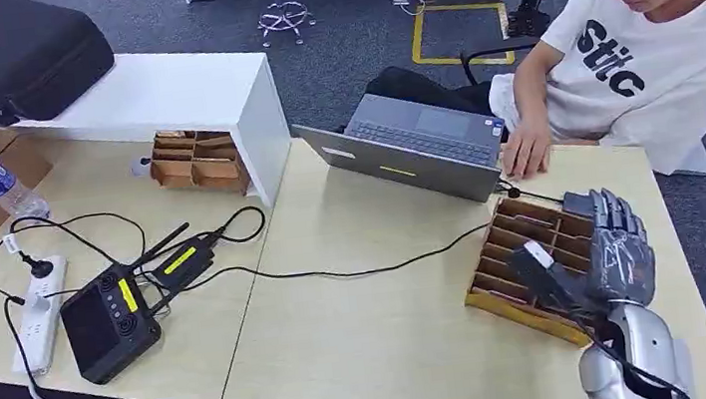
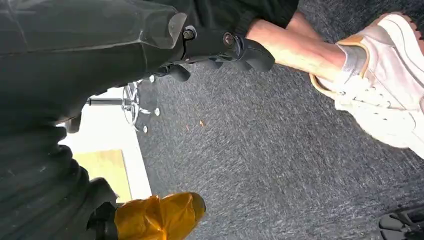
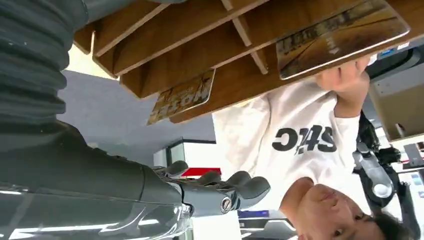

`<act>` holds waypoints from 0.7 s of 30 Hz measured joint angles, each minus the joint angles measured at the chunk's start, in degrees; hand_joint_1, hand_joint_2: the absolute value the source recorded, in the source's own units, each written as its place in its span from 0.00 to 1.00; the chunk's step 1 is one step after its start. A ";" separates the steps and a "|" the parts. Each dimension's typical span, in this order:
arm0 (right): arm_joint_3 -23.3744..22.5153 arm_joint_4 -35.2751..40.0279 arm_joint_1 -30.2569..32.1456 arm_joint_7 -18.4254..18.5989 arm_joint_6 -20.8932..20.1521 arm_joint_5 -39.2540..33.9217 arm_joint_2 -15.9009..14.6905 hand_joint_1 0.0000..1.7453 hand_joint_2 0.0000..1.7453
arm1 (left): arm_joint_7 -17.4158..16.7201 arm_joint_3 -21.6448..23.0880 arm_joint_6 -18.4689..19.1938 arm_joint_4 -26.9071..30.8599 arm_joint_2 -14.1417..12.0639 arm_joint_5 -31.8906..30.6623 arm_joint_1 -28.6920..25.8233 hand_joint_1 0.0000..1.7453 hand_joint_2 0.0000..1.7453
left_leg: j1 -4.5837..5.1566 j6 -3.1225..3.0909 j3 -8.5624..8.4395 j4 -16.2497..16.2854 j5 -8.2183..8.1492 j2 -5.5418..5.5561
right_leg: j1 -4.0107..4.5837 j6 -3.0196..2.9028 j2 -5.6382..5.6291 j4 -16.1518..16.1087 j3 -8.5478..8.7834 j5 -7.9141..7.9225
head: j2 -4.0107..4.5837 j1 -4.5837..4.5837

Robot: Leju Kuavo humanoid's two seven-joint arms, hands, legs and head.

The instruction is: Pass the card to the sensor for recognition and then transmit it.

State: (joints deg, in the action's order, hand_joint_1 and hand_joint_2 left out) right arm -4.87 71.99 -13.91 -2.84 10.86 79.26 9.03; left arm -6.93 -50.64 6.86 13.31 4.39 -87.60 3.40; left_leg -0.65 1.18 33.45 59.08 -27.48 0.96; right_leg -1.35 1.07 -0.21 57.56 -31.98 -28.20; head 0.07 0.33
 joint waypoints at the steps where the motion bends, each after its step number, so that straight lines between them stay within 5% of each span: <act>1: -0.38 0.18 -0.01 0.00 0.00 -0.11 -0.09 0.00 1.00 | -0.02 0.00 0.00 0.00 0.00 0.00 -0.01 0.00 1.00 | 0.00 0.00 0.00 0.00 0.00 0.00 | 0.00 0.00 0.01 0.00 0.00 0.00 | 0.00 0.00; 21: -5.29 2.78 -1.22 -0.77 -1.31 -2.32 -1.07 0.00 1.00 | -0.17 0.00 0.02 0.00 -0.28 0.00 -0.02 0.00 1.00 | 0.00 0.00 0.01 0.00 0.00 -0.01 | 0.00 0.00 0.00 0.00 0.01 0.01 | 0.00 0.00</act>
State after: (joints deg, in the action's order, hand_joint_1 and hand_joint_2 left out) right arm -10.16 74.77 -15.13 -3.61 9.55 76.94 7.96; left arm -7.10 -50.64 6.88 13.31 4.11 -87.60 3.38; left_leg -0.65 1.18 33.46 59.08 -27.48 0.95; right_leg -1.35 1.07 -0.21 57.56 -31.97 -28.20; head 0.07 0.33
